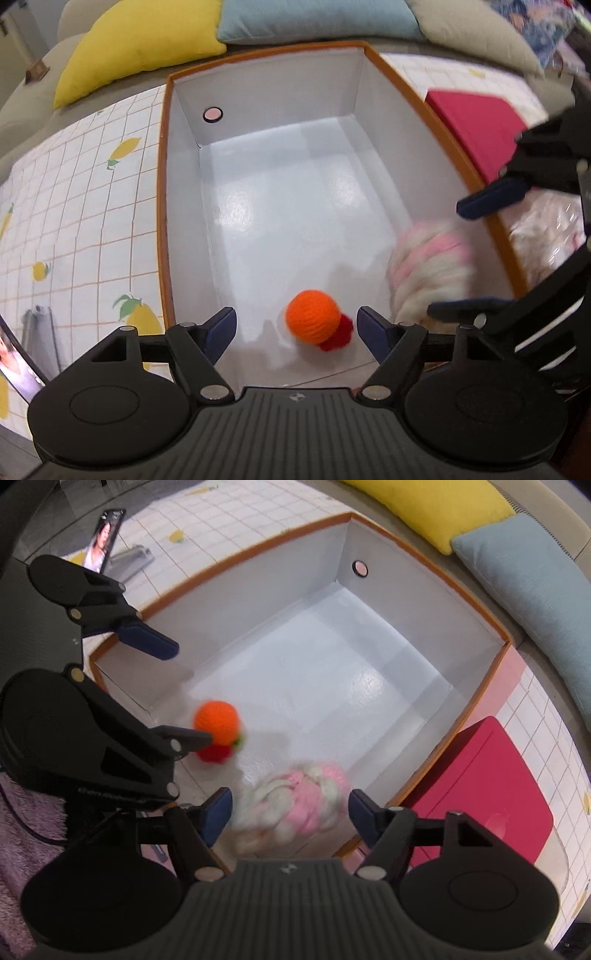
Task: Organize soft objects
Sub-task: 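Open both tools to drop the ball and hat into the box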
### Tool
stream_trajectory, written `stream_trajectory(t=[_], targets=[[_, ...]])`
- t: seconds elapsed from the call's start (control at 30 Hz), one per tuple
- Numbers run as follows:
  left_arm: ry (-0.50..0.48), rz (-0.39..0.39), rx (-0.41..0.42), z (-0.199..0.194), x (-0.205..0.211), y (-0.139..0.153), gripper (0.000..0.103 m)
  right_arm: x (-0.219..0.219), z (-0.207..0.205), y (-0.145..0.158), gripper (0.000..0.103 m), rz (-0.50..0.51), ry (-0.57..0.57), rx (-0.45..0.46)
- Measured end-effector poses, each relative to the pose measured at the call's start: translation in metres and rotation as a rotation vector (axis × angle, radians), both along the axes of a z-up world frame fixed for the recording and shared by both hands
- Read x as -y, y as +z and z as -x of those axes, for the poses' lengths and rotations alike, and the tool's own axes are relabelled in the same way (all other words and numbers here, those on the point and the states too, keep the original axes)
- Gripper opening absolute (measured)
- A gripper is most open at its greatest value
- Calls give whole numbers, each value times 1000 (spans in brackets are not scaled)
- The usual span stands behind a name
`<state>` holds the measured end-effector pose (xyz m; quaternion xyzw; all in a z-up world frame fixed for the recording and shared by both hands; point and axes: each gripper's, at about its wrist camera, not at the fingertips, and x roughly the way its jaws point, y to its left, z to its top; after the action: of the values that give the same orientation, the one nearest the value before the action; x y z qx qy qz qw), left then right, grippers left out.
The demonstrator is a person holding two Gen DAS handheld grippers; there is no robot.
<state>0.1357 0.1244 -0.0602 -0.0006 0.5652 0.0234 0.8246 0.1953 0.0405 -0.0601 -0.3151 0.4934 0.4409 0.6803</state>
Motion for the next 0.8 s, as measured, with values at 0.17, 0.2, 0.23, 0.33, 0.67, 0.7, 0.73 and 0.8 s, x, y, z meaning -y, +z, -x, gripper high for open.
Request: stream_trajectory(t=[0.17, 0.2, 0.23, 0.33, 0.67, 0.7, 0.73, 0.8], targets=[[10, 16, 70, 10, 4, 20, 87, 12, 11, 19, 69, -41, -24, 51], [12, 16, 91, 13, 6, 25, 87, 16, 14, 24, 69, -55, -37, 65], [13, 18, 116, 16, 8, 30, 87, 21, 16, 28, 69, -71, -52, 79], [15, 40, 208, 26, 16, 45, 87, 39, 24, 42, 70, -127, -124, 129], [-89, 144, 476, 56, 65, 75, 87, 135, 65, 61, 70, -341, -534, 312], [-110, 155, 494, 59, 74, 75, 86, 144, 70, 61, 70, -355, -567, 325], [-132, 167, 504, 60, 82, 75, 87, 153, 75, 60, 70, -362, -599, 337], [-176, 197, 522, 64, 98, 72, 87, 167, 84, 56, 70, -358, -657, 356]])
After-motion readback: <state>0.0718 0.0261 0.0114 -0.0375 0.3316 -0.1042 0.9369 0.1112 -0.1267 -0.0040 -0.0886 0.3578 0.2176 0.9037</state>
